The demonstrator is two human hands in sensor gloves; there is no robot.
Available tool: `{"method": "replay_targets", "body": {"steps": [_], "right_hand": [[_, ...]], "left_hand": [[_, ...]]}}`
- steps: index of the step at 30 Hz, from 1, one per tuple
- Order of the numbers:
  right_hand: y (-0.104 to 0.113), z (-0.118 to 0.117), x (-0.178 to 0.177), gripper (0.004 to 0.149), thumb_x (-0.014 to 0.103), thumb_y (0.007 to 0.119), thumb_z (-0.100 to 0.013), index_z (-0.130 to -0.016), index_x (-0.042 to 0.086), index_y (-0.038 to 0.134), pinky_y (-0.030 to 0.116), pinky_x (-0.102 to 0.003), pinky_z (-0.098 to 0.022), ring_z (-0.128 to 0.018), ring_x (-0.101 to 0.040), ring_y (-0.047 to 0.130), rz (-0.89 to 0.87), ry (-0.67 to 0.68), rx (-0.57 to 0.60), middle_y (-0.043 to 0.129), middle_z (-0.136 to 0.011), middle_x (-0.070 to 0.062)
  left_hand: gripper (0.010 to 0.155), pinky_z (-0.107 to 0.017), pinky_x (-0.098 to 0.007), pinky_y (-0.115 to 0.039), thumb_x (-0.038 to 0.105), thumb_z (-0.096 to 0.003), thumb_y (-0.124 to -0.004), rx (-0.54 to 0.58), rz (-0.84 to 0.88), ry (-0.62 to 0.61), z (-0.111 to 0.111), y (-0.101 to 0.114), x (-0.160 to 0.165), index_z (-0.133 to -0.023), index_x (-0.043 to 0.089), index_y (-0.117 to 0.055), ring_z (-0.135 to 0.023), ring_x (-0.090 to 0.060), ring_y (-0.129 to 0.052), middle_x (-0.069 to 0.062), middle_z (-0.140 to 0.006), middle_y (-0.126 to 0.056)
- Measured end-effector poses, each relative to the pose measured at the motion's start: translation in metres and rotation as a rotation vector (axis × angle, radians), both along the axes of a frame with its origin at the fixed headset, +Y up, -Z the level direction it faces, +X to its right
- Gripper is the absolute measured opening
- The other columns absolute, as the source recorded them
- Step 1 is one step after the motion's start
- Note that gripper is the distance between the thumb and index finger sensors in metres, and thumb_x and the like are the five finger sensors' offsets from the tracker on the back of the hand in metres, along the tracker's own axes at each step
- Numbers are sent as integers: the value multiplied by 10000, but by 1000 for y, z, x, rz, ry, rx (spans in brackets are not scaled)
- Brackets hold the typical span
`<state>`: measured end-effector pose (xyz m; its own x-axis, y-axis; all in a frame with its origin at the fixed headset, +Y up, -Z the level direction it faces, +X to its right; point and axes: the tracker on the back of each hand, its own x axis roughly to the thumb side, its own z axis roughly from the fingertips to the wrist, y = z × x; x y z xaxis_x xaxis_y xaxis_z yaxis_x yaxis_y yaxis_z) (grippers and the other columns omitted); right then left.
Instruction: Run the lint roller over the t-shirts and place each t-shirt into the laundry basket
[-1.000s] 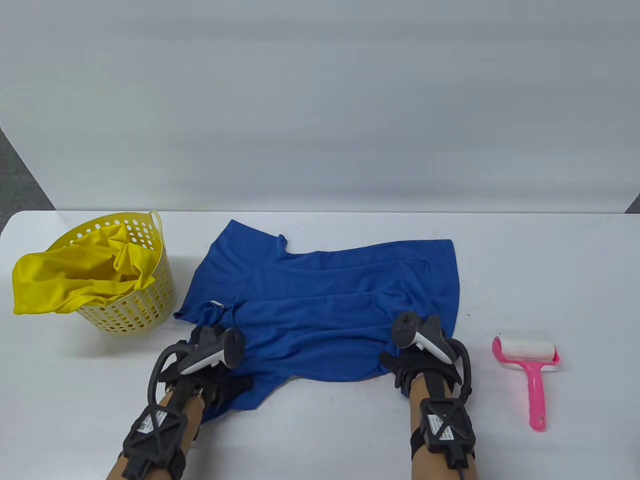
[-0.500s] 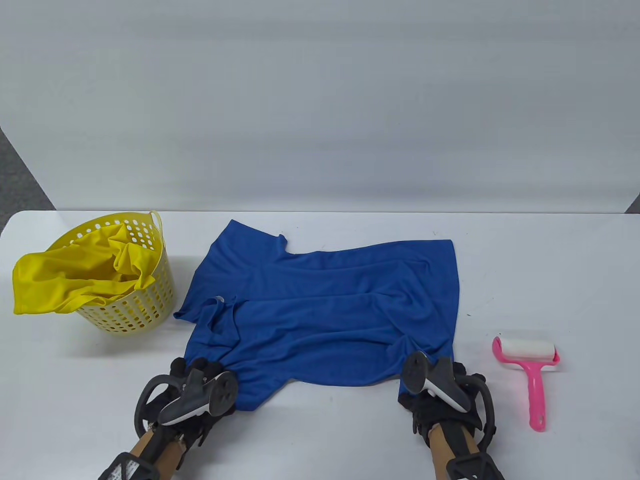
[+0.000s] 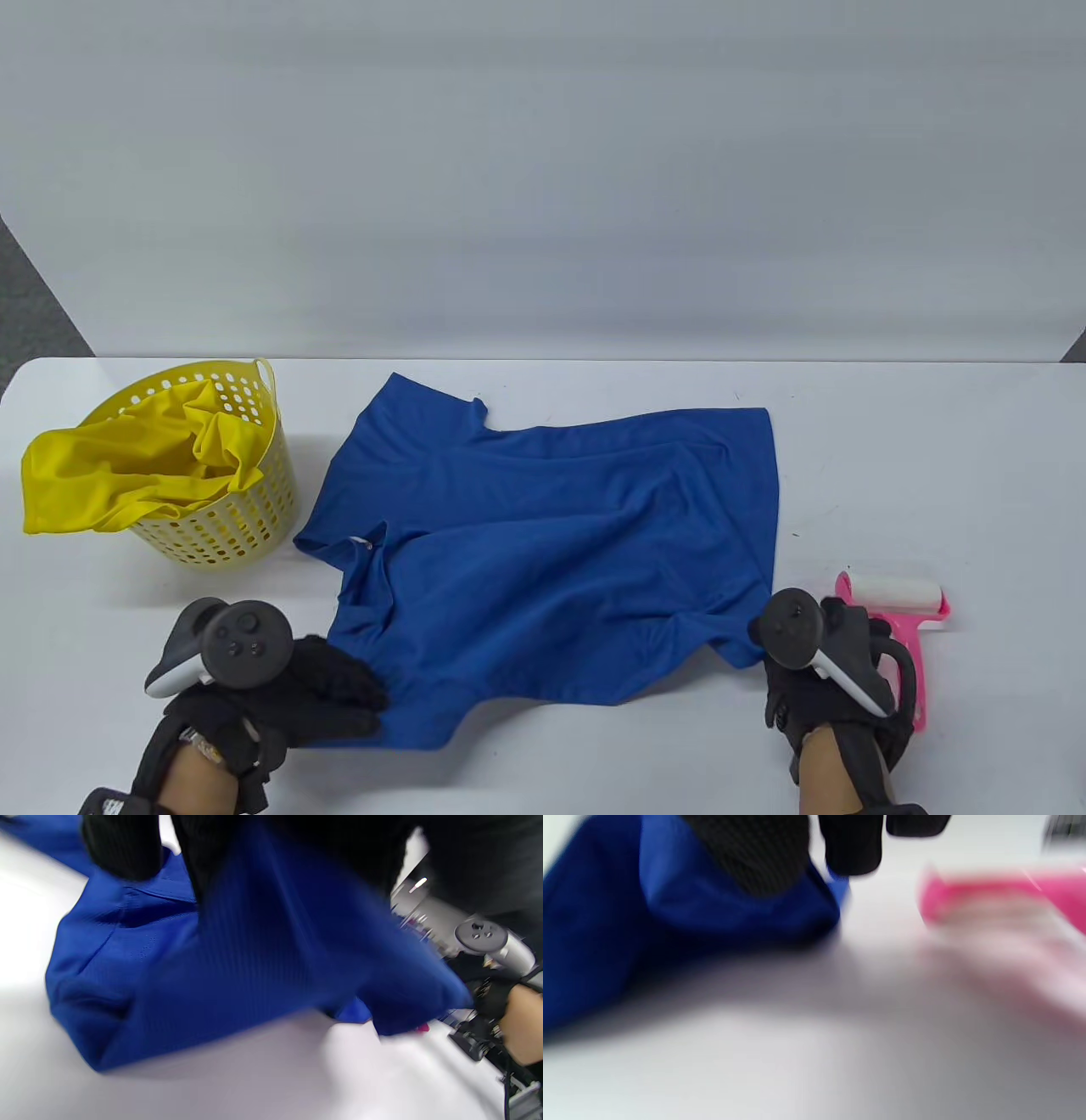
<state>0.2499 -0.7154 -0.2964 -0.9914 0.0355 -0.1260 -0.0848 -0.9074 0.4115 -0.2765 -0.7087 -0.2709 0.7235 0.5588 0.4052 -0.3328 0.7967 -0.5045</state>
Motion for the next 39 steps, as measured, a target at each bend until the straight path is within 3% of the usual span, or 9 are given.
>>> {"method": "replay_targets", "body": {"steps": [7,12,16,18,21,24,30,35,39], "right_hand": [[-8,-6,-21,653,427,733,-445,-999,151,528,356,-777,-591,-932,-563,524,-71,61,323,540,-1058,-264],[-27,-10,-45,889,462,762,-444,-996,152,136,272,-795,-598,-971,-553,429,78,151,83,398,-1094,-239],[-23,-12,-38,398,242,779,-446,-843,219,778,348,-779,-601,-878,-439,740,125,184,123,855,-889,-111],[-11,-8,-29,349,235,808,-418,-761,248,873,352,-785,-597,-868,-433,772,96,181,144,960,-795,-91],[3,4,-9,363,282,834,-408,-763,278,913,315,-785,-587,-946,-506,626,59,117,40,904,-925,-140],[7,11,9,618,571,762,-379,-857,195,871,369,-780,-577,-921,-546,637,-84,31,80,849,-969,-217],[-4,3,-22,681,511,656,-447,-1002,131,548,394,-763,-579,-917,-573,533,-281,27,387,594,-1041,-280],[-55,-9,-63,824,583,574,-476,-1006,187,82,257,-807,-568,-942,-623,198,-162,107,-90,87,-1071,-289],[-70,-14,-50,851,620,580,-426,-974,247,46,159,-802,-566,-903,-573,6,-137,123,-170,-49,-1029,-215]], "left_hand": [[613,-748,-645,-556,616,-465,-734,281,-310,277,-2,-18,13,-993,306,-736,-1013,-363,-771,-26,-986,-873],[894,-794,-704,-374,691,-380,-757,258,-550,45,6,-42,63,-1121,375,-369,-1167,-442,-393,-68,-1238,-427],[1058,-785,-737,-336,744,-292,-784,169,-755,-18,8,-59,72,-1122,384,-234,-1170,-480,-275,-97,-1258,-276],[1102,-780,-743,-318,745,-257,-800,112,-781,7,5,-62,64,-1118,375,-220,-1161,-480,-226,-105,-1249,-224],[1108,-779,-751,-295,690,-247,-879,94,-768,23,1,-58,51,-1123,379,-275,-1165,-476,-221,-101,-1254,-249],[1053,-792,-742,-303,688,-257,-878,127,-705,-10,3,-51,44,-1122,402,-349,-1195,-437,-295,-60,-1264,-326],[775,-780,-682,-465,640,-419,-732,176,-515,-18,9,-45,61,-1100,339,-517,-1118,-398,-615,-64,-1166,-656],[762,-783,-642,-504,651,-404,-726,332,-700,-156,26,-47,97,-1085,374,-525,-1113,-376,-624,-47,-1163,-628],[699,-760,-608,-563,639,-458,-645,464,-648,124,16,-36,75,-1084,352,-521,-1039,-329,-748,-1,-1089,-753]]}}
